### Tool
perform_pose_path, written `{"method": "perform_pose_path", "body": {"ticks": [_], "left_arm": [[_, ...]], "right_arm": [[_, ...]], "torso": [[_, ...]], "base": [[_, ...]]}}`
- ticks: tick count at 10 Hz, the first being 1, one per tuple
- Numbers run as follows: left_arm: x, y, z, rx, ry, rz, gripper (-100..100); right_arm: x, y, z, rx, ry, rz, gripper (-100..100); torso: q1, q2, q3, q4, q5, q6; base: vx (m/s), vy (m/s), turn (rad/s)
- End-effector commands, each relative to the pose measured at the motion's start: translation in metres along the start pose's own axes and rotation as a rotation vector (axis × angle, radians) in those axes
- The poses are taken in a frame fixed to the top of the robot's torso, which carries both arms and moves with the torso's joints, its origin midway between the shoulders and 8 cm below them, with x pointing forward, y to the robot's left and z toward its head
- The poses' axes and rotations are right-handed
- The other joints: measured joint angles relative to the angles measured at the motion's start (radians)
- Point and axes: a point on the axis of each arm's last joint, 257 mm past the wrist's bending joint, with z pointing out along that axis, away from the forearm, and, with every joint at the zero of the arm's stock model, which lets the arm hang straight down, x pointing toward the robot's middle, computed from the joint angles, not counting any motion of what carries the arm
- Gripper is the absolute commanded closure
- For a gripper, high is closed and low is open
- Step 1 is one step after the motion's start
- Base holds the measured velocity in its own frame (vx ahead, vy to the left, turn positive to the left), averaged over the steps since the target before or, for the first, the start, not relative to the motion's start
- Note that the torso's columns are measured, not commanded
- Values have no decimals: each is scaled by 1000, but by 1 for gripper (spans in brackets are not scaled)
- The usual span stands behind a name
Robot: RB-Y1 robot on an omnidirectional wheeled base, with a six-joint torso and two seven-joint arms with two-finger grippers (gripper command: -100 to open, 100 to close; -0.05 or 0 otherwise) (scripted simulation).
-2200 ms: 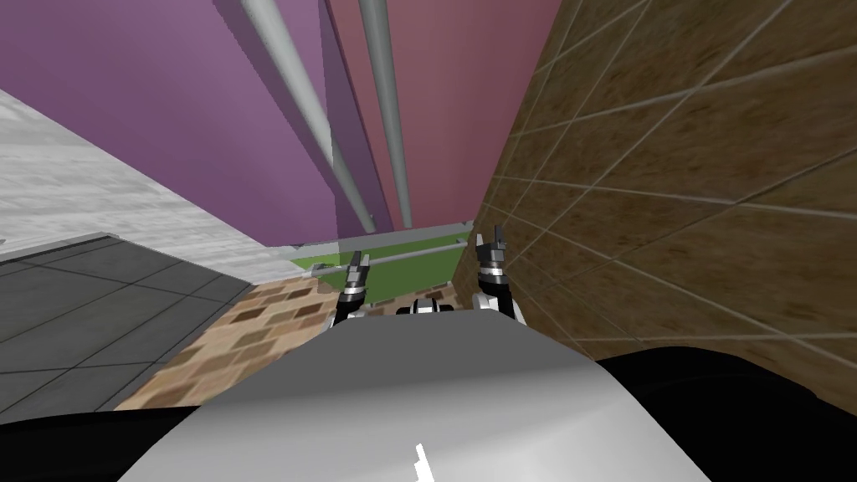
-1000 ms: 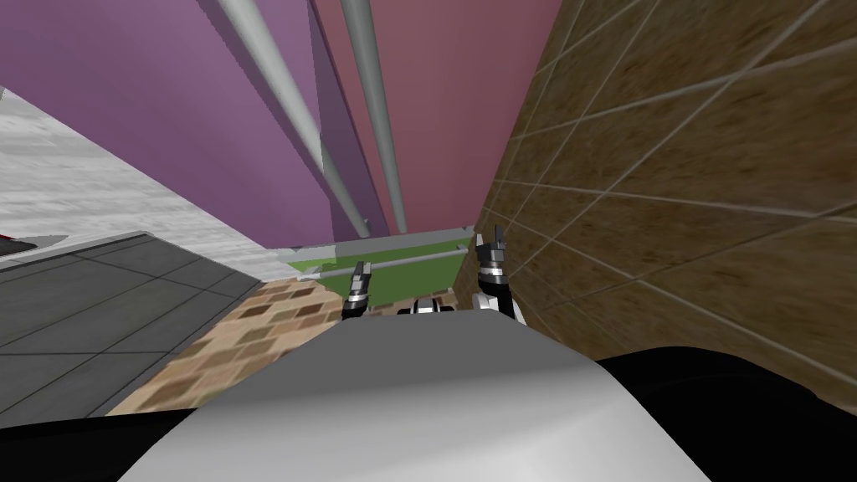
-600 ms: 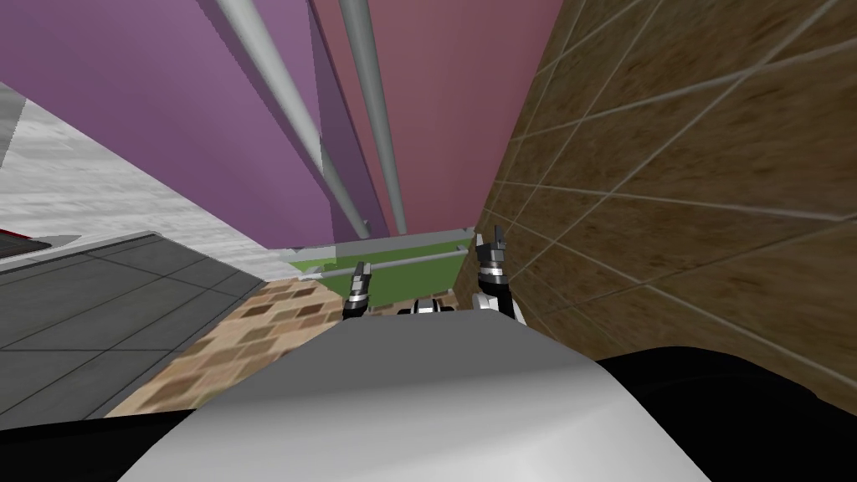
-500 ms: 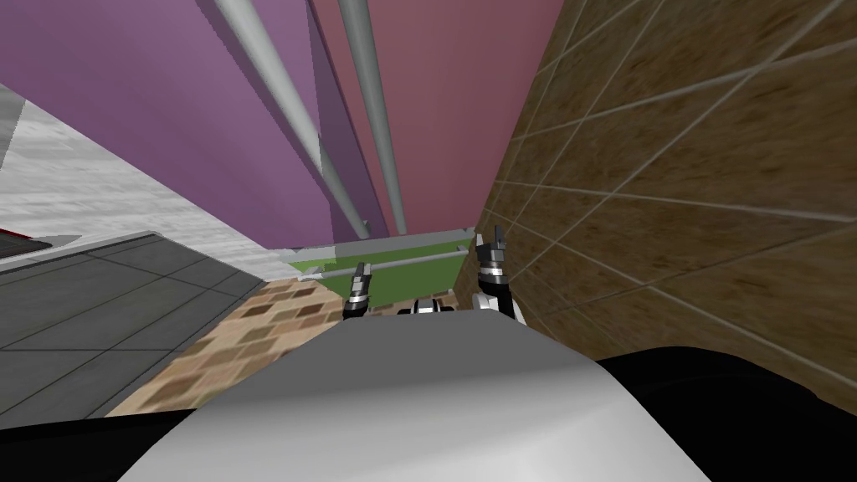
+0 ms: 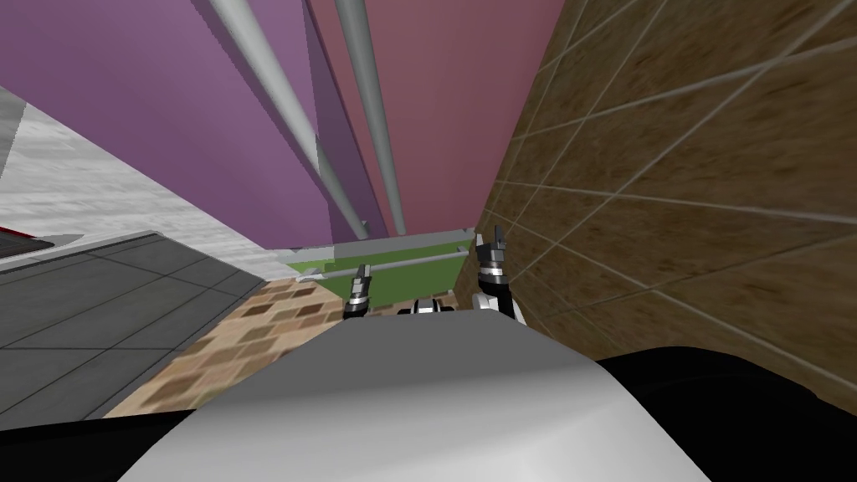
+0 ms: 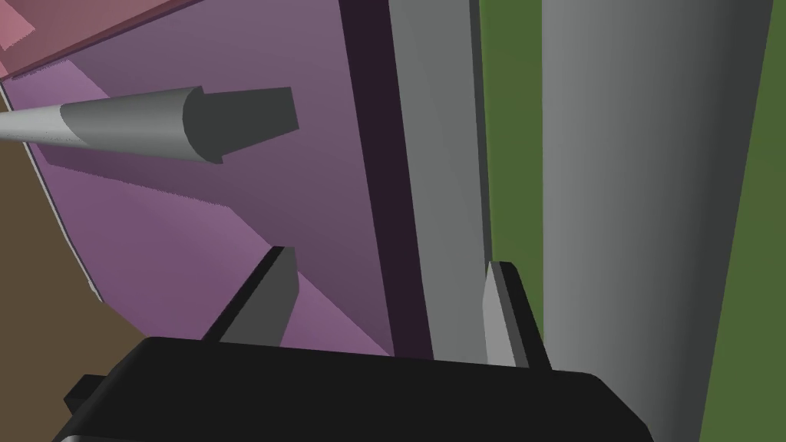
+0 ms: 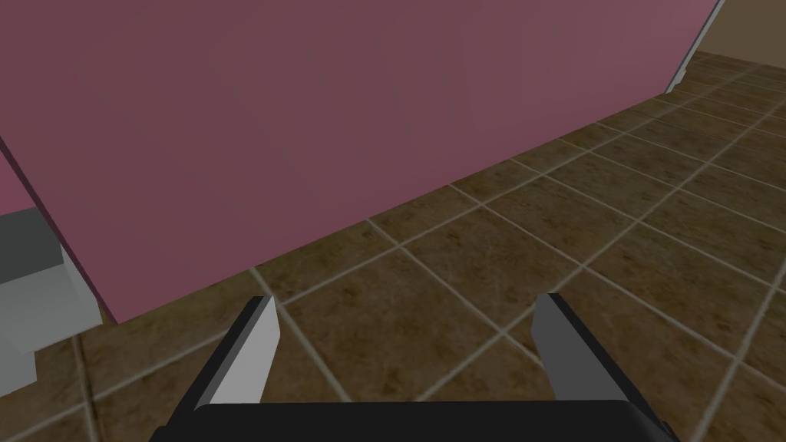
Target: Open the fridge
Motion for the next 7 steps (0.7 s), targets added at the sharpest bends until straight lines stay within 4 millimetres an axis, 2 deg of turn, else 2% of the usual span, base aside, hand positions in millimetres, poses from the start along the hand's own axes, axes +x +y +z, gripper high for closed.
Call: {"method": "perform_pose_path", "body": {"ticks": [1, 7], "left_arm": [[13, 19, -18, -51, 2, -20, -100], [23, 35, -39, -76, -20, -42, -100]], "right_arm": [[0, 0, 0, 0, 0, 0, 0], [0, 0, 0, 0, 0, 0, 0]], "torso": [[-1, -1, 0, -1, 1, 1], [0, 1, 0, 5, -3, 1]], "base": [[39, -32, 59], [26, -40, 25]]}}
